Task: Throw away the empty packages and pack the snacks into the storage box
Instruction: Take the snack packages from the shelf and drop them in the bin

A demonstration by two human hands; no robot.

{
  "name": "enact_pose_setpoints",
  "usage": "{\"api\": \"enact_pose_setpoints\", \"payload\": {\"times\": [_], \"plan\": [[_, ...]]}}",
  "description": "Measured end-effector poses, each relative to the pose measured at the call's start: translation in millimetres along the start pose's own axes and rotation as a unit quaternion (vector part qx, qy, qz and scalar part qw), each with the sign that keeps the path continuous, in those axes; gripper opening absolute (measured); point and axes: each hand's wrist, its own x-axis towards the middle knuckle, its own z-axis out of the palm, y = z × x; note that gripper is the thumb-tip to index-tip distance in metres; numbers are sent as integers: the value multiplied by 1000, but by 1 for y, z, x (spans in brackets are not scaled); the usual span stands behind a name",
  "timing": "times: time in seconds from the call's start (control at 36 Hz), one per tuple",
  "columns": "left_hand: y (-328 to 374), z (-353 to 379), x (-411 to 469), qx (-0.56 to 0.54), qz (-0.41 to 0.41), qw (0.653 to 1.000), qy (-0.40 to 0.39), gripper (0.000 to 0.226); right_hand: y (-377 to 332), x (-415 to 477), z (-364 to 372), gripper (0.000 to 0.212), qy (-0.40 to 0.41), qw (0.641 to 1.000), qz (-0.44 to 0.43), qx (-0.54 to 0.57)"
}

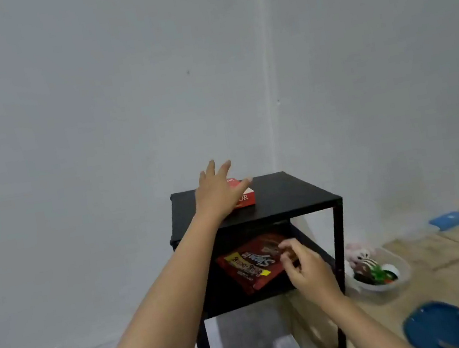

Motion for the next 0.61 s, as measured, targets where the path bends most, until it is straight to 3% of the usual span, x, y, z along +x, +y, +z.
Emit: {"api": "enact_pose_setpoints", "payload": {"times": [0.08,0.19,0.33,0.42,0.53,0.61], "plan": [[-7,7,14,-29,-51,998,7,71,14,4,23,28,-35,996,66,-41],[-17,21,29,-37,-103,994,-10,76,20,20,48,51,-47,991,91,-87],[-31,35,44,-14,-183,979,-86,87,20,35,69,81,-179,951,184,-174],[-37,32,50,-18,-175,977,-118,88,24,33,73,85,-237,926,195,-220],[-46,24,50,-63,-153,974,-155,95,23,28,67,85,-259,925,184,-207],[-51,16,46,-109,-142,969,-168,84,19,22,57,83,-272,926,173,-197]]}}
